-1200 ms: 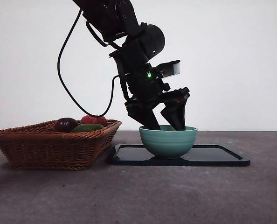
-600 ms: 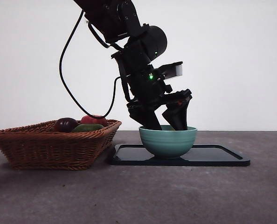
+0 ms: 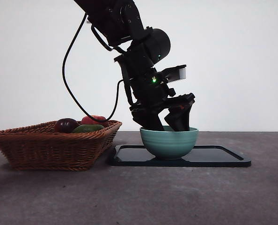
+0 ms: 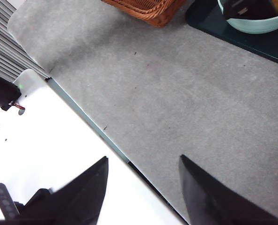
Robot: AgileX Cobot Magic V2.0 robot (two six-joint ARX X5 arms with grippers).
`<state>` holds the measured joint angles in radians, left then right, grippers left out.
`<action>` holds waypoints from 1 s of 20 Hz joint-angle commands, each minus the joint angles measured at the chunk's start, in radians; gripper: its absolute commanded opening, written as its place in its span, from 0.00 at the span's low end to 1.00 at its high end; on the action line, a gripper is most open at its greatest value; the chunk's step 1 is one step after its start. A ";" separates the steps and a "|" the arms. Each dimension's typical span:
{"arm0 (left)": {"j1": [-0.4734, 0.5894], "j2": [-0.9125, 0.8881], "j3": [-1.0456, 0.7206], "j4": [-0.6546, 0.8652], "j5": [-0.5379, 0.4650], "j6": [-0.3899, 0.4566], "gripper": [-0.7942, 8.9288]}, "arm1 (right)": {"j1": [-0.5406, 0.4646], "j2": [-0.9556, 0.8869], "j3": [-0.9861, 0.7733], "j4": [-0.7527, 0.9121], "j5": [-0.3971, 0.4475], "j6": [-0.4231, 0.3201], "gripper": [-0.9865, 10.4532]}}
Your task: Pick up the wifruite, put it on the bowl, pick up the plate, put it on desk
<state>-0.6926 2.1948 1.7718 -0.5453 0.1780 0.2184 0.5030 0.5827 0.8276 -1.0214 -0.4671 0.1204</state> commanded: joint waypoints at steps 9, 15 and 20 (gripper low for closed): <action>0.001 -0.059 0.135 -0.057 -0.002 -0.045 0.26 | 0.005 0.002 0.013 0.010 0.004 -0.001 0.29; 0.050 -0.345 0.163 -0.183 -0.002 -0.164 0.25 | 0.005 0.002 0.013 0.014 0.004 -0.005 0.29; 0.118 -0.559 0.162 -0.396 -0.003 -0.228 0.25 | 0.005 0.002 0.013 0.033 0.004 -0.005 0.29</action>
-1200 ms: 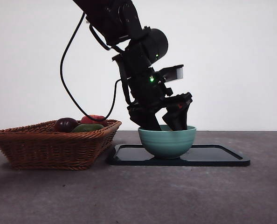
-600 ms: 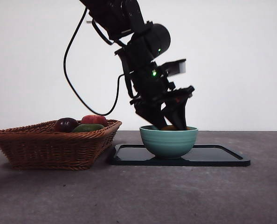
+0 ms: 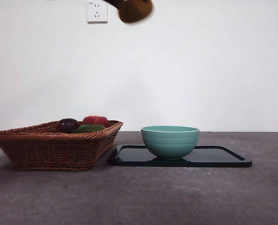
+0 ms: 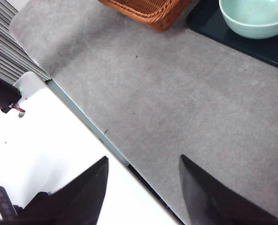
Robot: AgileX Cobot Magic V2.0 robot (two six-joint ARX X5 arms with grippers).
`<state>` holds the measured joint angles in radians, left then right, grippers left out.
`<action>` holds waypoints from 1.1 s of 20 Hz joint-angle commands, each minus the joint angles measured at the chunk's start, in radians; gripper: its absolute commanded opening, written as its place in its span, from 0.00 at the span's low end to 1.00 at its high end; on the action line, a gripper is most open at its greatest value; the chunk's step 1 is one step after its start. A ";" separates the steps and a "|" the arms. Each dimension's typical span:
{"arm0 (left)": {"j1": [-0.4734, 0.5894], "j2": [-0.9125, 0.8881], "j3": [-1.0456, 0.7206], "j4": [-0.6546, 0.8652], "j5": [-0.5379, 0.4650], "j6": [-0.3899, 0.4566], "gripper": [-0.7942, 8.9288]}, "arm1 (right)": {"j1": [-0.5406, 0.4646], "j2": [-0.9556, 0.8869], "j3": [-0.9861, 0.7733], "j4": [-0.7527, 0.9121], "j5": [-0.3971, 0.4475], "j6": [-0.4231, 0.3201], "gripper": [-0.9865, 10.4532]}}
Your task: Pick up the wifruite, put it on the bowl, pick up the plate, put it on desk
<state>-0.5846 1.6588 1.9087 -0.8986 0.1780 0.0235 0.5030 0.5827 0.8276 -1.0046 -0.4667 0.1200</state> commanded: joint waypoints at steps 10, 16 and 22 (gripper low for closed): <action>0.102 -0.267 -0.486 0.079 -0.212 -0.200 0.24 | 0.005 0.002 0.013 0.035 0.003 -0.005 0.29; 0.115 -0.225 -0.720 0.303 -0.257 -0.291 0.24 | 0.005 0.002 0.013 0.035 0.003 -0.003 0.29; 0.136 -0.085 -0.809 0.428 -0.306 -0.290 0.24 | 0.005 0.002 0.013 0.035 0.003 -0.001 0.29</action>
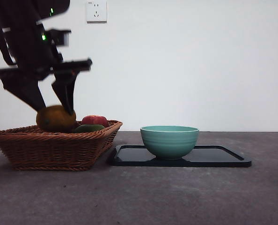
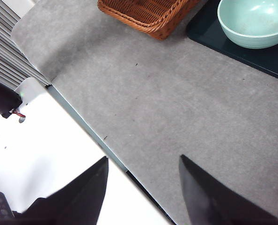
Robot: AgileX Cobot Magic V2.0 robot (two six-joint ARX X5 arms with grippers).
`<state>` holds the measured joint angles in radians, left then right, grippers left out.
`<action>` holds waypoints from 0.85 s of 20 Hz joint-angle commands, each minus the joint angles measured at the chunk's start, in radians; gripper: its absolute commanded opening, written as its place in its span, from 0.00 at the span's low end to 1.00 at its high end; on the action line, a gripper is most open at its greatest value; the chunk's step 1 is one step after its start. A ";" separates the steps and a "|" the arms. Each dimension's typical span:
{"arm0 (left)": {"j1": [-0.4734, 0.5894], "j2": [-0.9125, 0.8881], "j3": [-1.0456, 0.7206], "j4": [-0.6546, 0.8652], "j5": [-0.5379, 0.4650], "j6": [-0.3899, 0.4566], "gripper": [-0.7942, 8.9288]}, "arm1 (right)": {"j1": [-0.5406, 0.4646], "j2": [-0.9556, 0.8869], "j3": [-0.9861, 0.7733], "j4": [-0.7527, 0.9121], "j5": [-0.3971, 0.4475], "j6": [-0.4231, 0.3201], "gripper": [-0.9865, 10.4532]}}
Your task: Pick up the wifruite, put it on the bowl, pick up the plate, put it on desk
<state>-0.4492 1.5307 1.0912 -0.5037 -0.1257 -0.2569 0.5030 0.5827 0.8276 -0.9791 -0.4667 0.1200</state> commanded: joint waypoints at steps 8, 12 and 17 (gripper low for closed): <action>0.016 0.169 0.008 0.078 -0.003 0.019 0.33 | 0.005 0.002 0.013 0.010 0.003 0.003 0.29; 0.016 0.159 0.010 0.077 -0.002 0.020 0.41 | 0.005 0.002 0.013 0.011 0.004 0.003 0.29; 0.016 0.018 0.013 0.033 -0.001 0.034 0.47 | 0.005 0.002 0.013 0.018 0.004 0.003 0.29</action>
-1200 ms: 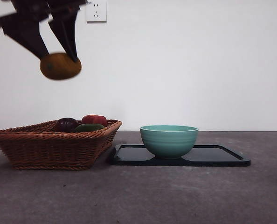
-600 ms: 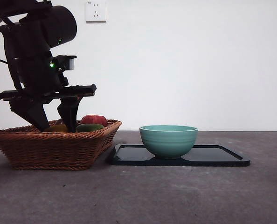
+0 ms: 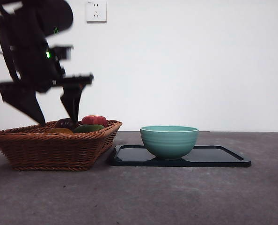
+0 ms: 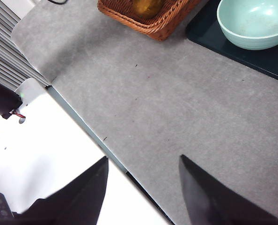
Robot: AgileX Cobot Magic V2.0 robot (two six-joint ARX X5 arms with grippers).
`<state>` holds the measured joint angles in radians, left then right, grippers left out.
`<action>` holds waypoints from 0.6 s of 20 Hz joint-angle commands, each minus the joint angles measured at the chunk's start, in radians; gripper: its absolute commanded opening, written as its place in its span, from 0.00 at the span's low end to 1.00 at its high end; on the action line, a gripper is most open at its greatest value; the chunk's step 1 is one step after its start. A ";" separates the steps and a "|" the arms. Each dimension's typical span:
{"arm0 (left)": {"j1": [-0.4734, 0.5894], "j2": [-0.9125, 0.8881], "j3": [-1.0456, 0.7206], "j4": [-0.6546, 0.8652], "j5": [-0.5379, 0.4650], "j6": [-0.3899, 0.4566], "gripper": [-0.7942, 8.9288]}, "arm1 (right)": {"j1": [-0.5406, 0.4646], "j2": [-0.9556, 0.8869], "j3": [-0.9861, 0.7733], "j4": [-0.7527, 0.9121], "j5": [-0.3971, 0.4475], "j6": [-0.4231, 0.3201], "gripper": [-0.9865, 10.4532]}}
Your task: Pick up the wifruite, put it on the bowl, pick up the plate, put it on desk
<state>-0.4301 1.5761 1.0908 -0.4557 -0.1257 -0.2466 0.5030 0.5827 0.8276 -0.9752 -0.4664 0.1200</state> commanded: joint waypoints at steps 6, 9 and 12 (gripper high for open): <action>-0.004 -0.335 0.014 -0.236 0.378 0.203 0.47 | 0.005 0.003 0.013 0.078 0.056 0.015 0.30; -0.004 -0.443 0.014 -0.363 0.619 0.285 0.47 | 0.005 0.003 0.013 0.078 0.056 0.031 0.30; -0.004 -0.505 0.014 -0.420 0.718 0.302 0.47 | 0.005 0.003 0.013 0.078 0.056 0.047 0.30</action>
<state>-0.4297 1.0634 1.0908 -0.8799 0.5846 0.0292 0.5030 0.5827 0.8276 -0.9073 -0.4141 0.1497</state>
